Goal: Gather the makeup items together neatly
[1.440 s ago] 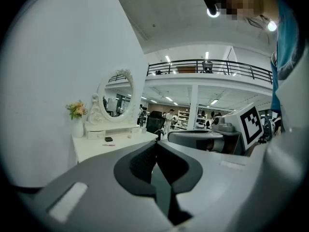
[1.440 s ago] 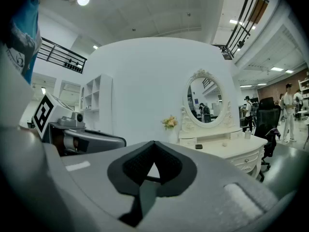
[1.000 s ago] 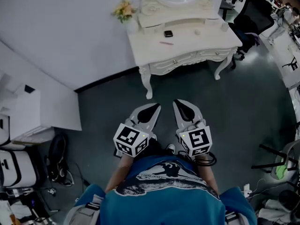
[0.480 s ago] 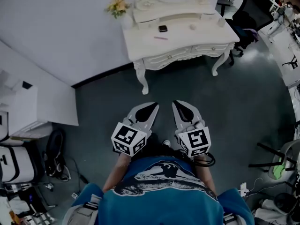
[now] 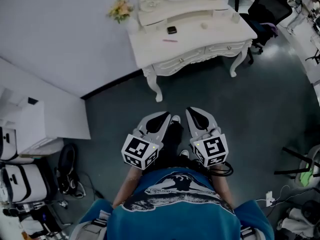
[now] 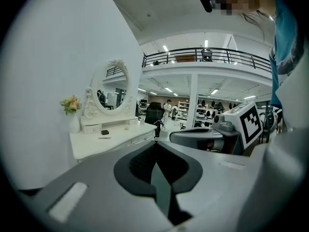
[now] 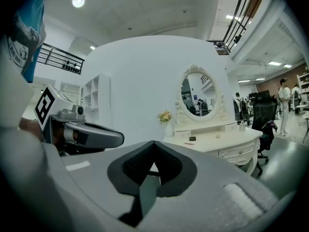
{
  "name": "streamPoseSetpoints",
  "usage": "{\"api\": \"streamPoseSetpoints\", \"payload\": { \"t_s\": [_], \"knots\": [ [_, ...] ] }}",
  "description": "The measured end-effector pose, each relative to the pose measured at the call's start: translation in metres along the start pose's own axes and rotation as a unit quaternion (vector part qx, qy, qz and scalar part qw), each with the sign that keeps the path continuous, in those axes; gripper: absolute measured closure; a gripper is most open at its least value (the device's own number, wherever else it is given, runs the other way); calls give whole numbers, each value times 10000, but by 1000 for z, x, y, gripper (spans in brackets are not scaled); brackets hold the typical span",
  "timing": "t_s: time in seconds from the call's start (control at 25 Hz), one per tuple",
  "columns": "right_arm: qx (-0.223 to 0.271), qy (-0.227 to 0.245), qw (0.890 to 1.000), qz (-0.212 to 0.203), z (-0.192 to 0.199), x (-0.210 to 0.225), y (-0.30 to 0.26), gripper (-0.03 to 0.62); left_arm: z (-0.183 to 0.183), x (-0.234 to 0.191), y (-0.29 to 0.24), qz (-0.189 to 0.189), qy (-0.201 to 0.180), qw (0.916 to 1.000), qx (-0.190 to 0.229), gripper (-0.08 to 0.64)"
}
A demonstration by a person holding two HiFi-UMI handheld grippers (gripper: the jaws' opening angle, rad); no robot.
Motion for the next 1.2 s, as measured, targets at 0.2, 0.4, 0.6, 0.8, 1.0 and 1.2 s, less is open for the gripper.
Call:
{"api": "streamPoseSetpoints", "payload": {
  "t_s": [0.2, 0.4, 0.6, 0.8, 1.0, 1.2],
  "knots": [
    [-93, -4, 9998, 179, -5, 25, -26, 589, 4, -24, -35, 198, 87, 9998, 56, 548],
    [-161, 174, 9991, 350, -29, 61, -76, 589, -3, -64, -83, 492, -139, 9985, 214, 548],
    [-261, 285, 9982, 450, -58, 86, -133, 589, -21, -125, -125, 554, -443, 9971, 290, 548],
    [-572, 433, 9960, 526, -71, 106, -186, 589, -22, -184, -165, 574, -147, 9979, 251, 548],
    [-718, 438, 9939, 714, -79, 127, -213, 589, -22, -214, -202, 785, -81, 9967, 166, 548],
    [-671, 319, 9932, 899, -90, 152, -240, 589, -32, -234, -230, 1010, -199, 9945, 194, 548]
  ]
}}
Point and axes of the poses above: the fingertips, and each gripper's own axes: y backward along the fingers, x to its right, z out of its underside, the point moved 5 cm from there along y, backward along the fingers, and after that the axes turned 14 degrees about -y, right-handed, at the moved point
